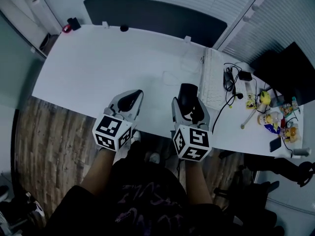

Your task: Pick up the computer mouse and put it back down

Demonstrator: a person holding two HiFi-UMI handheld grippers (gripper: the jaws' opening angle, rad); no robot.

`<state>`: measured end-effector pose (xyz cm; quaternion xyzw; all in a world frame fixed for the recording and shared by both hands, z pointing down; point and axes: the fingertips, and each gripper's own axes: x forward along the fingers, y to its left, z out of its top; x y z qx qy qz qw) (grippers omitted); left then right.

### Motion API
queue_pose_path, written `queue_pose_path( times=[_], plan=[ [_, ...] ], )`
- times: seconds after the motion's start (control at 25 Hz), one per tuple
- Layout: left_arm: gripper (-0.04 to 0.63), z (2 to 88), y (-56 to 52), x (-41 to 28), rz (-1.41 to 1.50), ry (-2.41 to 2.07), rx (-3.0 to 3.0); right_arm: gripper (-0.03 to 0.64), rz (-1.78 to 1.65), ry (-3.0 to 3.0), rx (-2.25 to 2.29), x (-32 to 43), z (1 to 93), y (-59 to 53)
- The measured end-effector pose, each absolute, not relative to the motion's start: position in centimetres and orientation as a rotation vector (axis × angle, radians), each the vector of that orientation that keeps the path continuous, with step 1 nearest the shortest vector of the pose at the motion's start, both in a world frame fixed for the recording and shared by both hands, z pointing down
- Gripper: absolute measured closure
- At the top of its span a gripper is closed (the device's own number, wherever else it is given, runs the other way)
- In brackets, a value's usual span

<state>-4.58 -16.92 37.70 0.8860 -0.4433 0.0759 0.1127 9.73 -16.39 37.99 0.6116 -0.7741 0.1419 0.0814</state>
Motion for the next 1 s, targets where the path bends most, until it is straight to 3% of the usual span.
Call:
queue_pose_path(
  times=[1.0],
  plan=[
    [0.594,27.0,-16.7,-2.8,0.055,-1.379,2.799,0.307,0.155,-2.41,1.93,13.1,27.9,-15.4]
  ],
)
